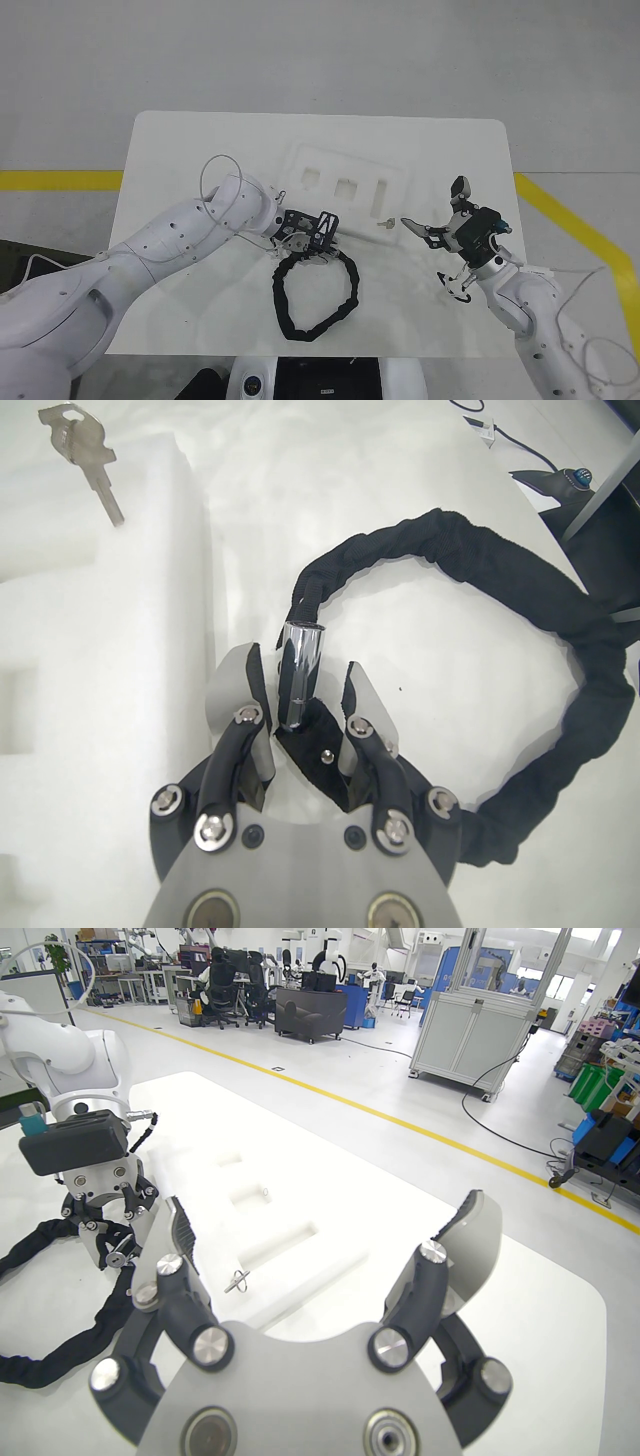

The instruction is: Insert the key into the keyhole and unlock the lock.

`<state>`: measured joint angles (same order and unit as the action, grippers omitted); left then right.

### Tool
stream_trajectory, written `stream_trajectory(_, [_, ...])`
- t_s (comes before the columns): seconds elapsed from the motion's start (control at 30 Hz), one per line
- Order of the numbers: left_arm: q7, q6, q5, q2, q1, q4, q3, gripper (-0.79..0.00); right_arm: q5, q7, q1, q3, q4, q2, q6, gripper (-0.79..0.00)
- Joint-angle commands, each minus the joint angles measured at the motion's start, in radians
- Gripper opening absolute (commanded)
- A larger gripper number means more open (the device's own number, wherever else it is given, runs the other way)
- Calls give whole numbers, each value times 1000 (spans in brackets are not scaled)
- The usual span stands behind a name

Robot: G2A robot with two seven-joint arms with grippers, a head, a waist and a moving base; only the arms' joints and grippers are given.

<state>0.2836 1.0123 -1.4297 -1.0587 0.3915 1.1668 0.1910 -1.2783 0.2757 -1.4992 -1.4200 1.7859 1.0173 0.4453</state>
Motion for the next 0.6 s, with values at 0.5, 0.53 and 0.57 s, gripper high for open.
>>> stream_trajectory(0.5, [55,0,38,8,14,9,45,-785,0,0,0,0,0,0,0,0])
stream_trajectory(0.53, [61,0,36,12,15,15,51,-785,0,0,0,0,0,0,0,0])
stream_trajectory(0.57, [70,0,38,17,19,21,58,-785,0,0,0,0,0,0,0,0])
